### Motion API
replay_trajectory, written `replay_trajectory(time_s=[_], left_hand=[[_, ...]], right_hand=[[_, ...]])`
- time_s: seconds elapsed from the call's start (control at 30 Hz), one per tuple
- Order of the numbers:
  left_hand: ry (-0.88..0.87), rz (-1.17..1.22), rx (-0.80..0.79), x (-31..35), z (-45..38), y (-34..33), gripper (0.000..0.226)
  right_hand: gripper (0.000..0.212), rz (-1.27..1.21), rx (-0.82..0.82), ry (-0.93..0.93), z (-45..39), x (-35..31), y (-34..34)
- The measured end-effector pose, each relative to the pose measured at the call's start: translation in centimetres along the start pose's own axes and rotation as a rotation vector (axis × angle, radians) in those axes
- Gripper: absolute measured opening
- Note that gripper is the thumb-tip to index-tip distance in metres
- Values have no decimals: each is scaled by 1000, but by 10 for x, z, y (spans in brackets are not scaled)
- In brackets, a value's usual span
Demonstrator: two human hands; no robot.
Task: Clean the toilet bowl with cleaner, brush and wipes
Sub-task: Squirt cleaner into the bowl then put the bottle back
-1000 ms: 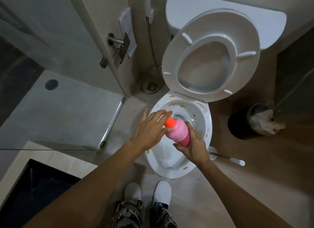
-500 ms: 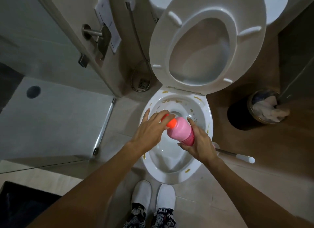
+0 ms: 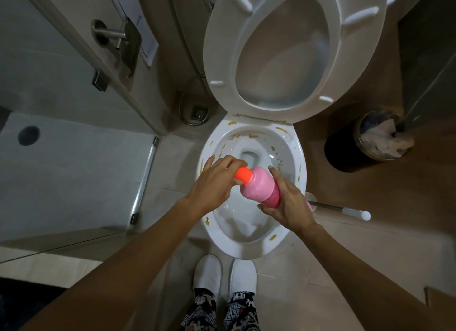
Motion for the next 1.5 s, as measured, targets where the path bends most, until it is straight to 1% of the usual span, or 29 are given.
replay_trajectory(time_s=[0.1,0.17,0.27,0.33,0.5,0.57,0.63,0.7,0.73,0.9,1.03,1.2,1.4,1.5], left_hand=[[151,-28,-103,-7,-3,-3,35],[252,-12,-156,-12,-2,-6,37],[327,58,-114,-19,1,-3,42],[357,99,-70,-26,5,1,40],[426,325,3,-44,24,-8,35],[430,344,10,-48,30,-18,34],[413,344,32,-51,32,-30,39],[406,374,75,-55,34,-42,46],[411,403,103,-59,35,-47,45],[500,465,177,-84,44,-70,41],[532,482,195,-94,48,-78,43],[536,491,216,-101,49,-83,43],[512,507,231,-105,47,-85,45],[509,516,236,-107,47,-85,45]], right_hand=[[99,20,-4,1,2,1,-2],[98,48,-5,6,3,1,-5],[97,75,-3,1,5,1,-7],[98,77,-10,-44,6,5,-8],[93,93,-58,-133,3,10,-16],[94,105,-75,-165,0,11,-19],[94,117,-84,-189,-4,13,-23],[91,125,-86,-216,-8,15,-26],[89,127,-88,-230,-10,16,-28],[86,135,-119,-239,-24,19,-40],[85,146,-161,-239,-34,20,-51],[77,204,-215,-259,-42,19,-60],[67,292,-302,-252,-52,18,-70],[66,300,-316,-267,-61,18,-74]])
Point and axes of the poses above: each hand's wrist, its own z-axis away from the middle knuckle, its own y-axis out of the back of the hand, x = y × z, the point moved 4 cm from there along -z, towards the middle knuckle, and after that the axes turned 8 degrees about z, right-handed, at the moved point
